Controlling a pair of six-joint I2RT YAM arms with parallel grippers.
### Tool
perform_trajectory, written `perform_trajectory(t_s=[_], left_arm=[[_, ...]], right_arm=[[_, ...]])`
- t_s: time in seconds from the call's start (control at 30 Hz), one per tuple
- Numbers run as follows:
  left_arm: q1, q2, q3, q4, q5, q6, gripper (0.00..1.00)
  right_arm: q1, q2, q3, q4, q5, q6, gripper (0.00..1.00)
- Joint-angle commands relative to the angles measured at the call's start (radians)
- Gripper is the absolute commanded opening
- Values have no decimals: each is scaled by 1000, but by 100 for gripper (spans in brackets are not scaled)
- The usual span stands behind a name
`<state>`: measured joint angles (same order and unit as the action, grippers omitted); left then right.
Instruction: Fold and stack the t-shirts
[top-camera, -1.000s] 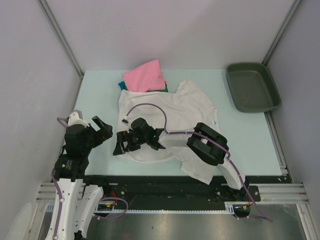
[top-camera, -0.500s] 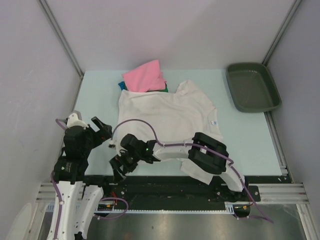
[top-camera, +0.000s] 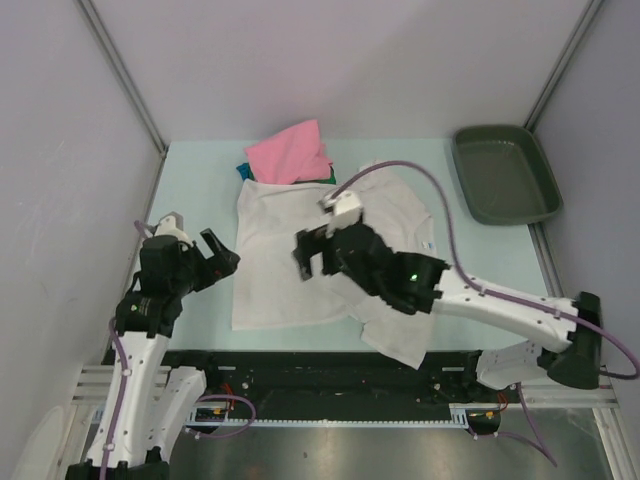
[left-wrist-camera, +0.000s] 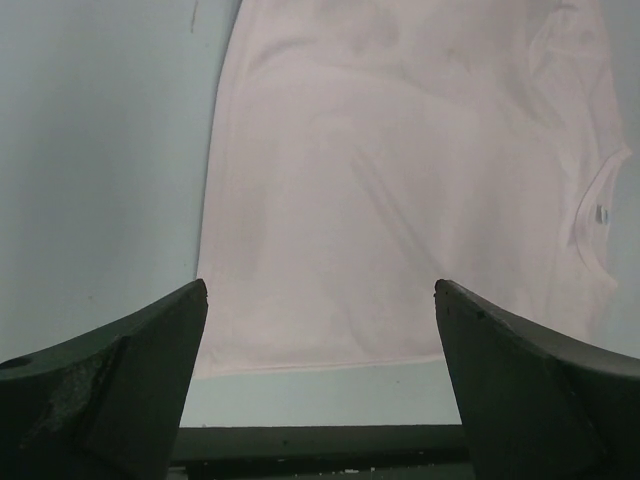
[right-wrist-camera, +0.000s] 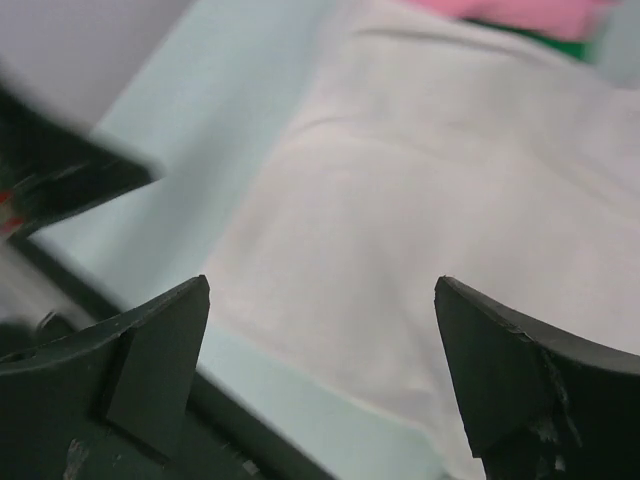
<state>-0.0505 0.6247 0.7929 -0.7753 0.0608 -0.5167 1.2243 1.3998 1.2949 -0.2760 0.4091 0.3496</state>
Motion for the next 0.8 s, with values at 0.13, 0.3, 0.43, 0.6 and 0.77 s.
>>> perform_trajectory(t_s=[0.13,0.3,0.43,0.6,0.77], left_arm=[[-90,110,-63,82,64,-94,100],[-149,229,-67,166,10,-149,100],[-150,262,-84,252,-1,-178,100],[-150,303,-96,294,1,-184,100],[-149,329,-96,301,-10,-169,100]], right_arm=[[-446,-229,-250,-186,203,190,100],[-743,-211,-267,-40,-7,187,100],[-897,-70,-255,182,-271,247,100],[-1000,225,-171,420,-508,376,97],[-1039,442,-63,550,-608,511,96]])
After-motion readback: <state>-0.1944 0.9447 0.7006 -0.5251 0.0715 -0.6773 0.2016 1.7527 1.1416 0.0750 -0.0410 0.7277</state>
